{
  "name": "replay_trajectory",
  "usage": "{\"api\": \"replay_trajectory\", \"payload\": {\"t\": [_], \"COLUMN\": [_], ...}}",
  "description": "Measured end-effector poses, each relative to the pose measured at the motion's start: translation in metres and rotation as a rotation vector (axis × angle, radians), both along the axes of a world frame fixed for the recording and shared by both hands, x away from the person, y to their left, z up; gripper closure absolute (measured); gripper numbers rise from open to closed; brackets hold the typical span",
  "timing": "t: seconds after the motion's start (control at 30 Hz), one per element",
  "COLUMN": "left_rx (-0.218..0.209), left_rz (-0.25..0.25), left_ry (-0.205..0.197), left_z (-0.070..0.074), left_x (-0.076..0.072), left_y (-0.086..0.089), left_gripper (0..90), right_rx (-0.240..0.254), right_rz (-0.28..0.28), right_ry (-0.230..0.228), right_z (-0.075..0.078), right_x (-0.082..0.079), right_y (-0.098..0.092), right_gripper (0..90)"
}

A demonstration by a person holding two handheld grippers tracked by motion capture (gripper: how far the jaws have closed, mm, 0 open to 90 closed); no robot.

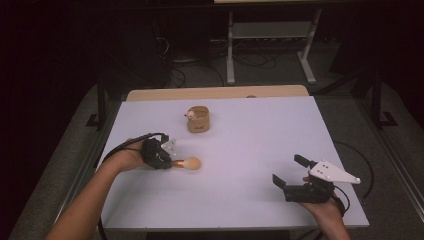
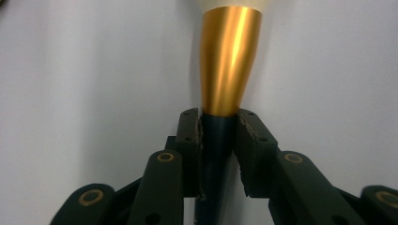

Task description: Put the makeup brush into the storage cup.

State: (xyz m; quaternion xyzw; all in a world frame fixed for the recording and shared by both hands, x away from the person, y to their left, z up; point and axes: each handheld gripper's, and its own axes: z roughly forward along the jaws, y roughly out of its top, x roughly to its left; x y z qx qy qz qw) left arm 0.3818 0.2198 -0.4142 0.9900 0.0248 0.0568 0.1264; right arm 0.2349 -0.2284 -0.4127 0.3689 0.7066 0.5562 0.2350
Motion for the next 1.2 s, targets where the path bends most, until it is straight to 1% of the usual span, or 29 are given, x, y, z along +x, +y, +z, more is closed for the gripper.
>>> {"api": "replay_trajectory", "payload": {"t": [0.03, 0.17, 0.27, 0.3, 0.33, 0.47, 0.53, 0.6, 0.63, 0.7, 0.73, 0.83, 0.87, 1.0, 1.07, 1.2], "left_rx": [0.003, 0.005, 0.007, 0.011, 0.013, 0.0, -0.01, -0.015, -0.019, -0.021, -0.022, -0.02, -0.02, -0.021, -0.011, 0.001], "left_rz": [0.005, 0.025, 0.026, 0.024, 0.023, 0.035, 0.039, 0.039, 0.033, 0.027, 0.018, 0.011, -0.008, -0.028, -0.046, -0.054], "left_ry": [0.015, 0.04, 0.042, 0.03, 0.022, 0.013, 0.015, 0.022, 0.013, 0.007, 0.012, 0.018, 0.024, 0.038, 0.044, 0.047], "left_z": [0.001, 0.001, 0.001, 0.001, 0.001, 0.003, 0.005, 0.006, 0.008, 0.009, 0.01, 0.01, 0.01, 0.01, 0.01, 0.009], "left_x": [0.0, -0.001, -0.001, 0.0, 0.0, 0.001, 0.0, 0.0, -0.001, -0.002, -0.003, -0.003, -0.004, -0.006, -0.006, -0.005], "left_y": [0.0, -0.001, -0.001, -0.001, -0.001, -0.001, -0.001, -0.001, -0.003, -0.005, -0.008, -0.009, -0.017, -0.024, -0.029, -0.033], "left_gripper": [73.5, 73.8, 73.3, 73.3, 71.0, 64.0, 60.2, 58.4, 57.8, 57.7, 57.1, 55.9, 54.5, 52.8, 52.6, 52.7], "right_rx": [-0.001, -0.003, -0.003, -0.003, -0.003, -0.004, -0.004, -0.004, -0.004, -0.004, -0.004, -0.005, -0.005, -0.005, -0.003, -0.002], "right_rz": [0.001, 0.001, 0.0, 0.0, 0.0, -0.001, -0.001, -0.002, -0.002, -0.002, -0.002, -0.002, -0.002, -0.003, -0.005, -0.003], "right_ry": [-0.001, -0.001, -0.001, 0.0, -0.001, -0.002, -0.001, -0.001, -0.002, -0.002, -0.002, -0.001, -0.002, -0.001, -0.001, -0.001], "right_z": [0.0, 0.0, 0.0, 0.0, 0.0, 0.0, 0.0, 0.0, 0.0, 0.0, 0.0, 0.0, 0.0, 0.0, 0.0, 0.0], "right_x": [0.0, 0.0, 0.0, 0.0, 0.0, 0.0, 0.0, 0.0, 0.0, 0.0, 0.0, 0.0, 0.0, 0.0, 0.0, 0.0], "right_y": [0.0, -0.001, -0.001, -0.001, -0.001, -0.001, -0.001, -0.001, -0.001, -0.001, -0.001, -0.001, -0.001, -0.002, -0.002, -0.002], "right_gripper": [1.3, 1.2, 1.3, 1.3, 1.3, 1.2, 1.2, 1.3, 1.3, 1.3, 1.3, 1.3, 1.3, 1.3, 1.3, 1.3]}}
